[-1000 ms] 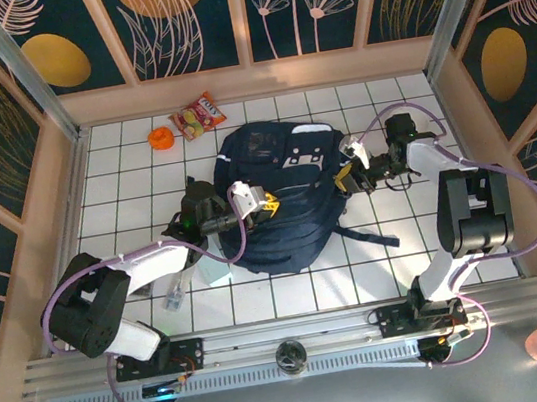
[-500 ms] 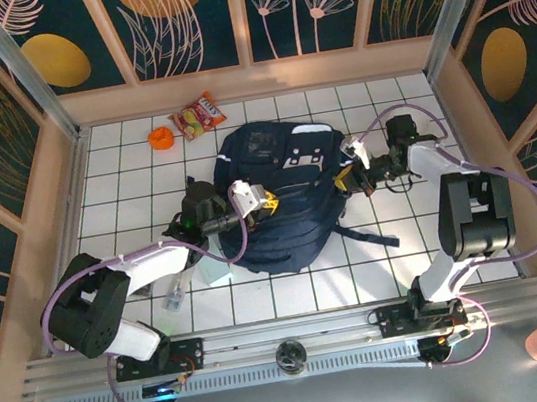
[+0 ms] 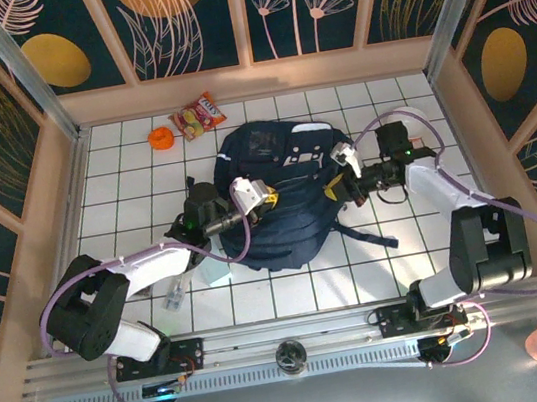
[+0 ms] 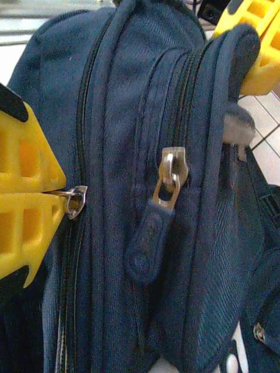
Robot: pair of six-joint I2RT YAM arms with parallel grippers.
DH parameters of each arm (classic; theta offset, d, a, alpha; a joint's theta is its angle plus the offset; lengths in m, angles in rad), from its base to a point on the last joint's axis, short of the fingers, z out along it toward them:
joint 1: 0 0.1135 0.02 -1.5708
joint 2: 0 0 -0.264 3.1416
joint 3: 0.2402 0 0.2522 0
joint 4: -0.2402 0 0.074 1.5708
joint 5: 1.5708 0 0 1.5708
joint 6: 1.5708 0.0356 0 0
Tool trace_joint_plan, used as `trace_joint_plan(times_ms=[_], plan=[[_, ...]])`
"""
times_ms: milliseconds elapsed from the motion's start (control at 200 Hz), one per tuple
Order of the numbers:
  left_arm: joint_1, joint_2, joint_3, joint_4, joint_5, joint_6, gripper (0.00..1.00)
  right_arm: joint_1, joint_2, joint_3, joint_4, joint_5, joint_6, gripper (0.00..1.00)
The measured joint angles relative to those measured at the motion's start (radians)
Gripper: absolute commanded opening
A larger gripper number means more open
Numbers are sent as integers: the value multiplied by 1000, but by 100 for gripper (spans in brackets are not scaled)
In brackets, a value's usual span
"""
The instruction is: Pack the student bag
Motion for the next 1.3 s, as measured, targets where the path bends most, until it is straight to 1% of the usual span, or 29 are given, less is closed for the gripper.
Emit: trace_joint_plan(times_ms=[190,340,575,926,1296], plan=[[-14,2,17,-8,-56,0,0,51,-94,-58,47,6,114,0],[-31,13,30,-12,-92,-6,0,103,-179,-117,104,10,234,0],[-52,37,54,-14,-127,-32,0,190,-285,-182,206,60,413,0],[-65,56,66,-14,-143,-76,0,337,-300,-216,320,196,615,0],[-67,62,66,-5,-148,-124,0,401,-300,-250,415,280,803,0]])
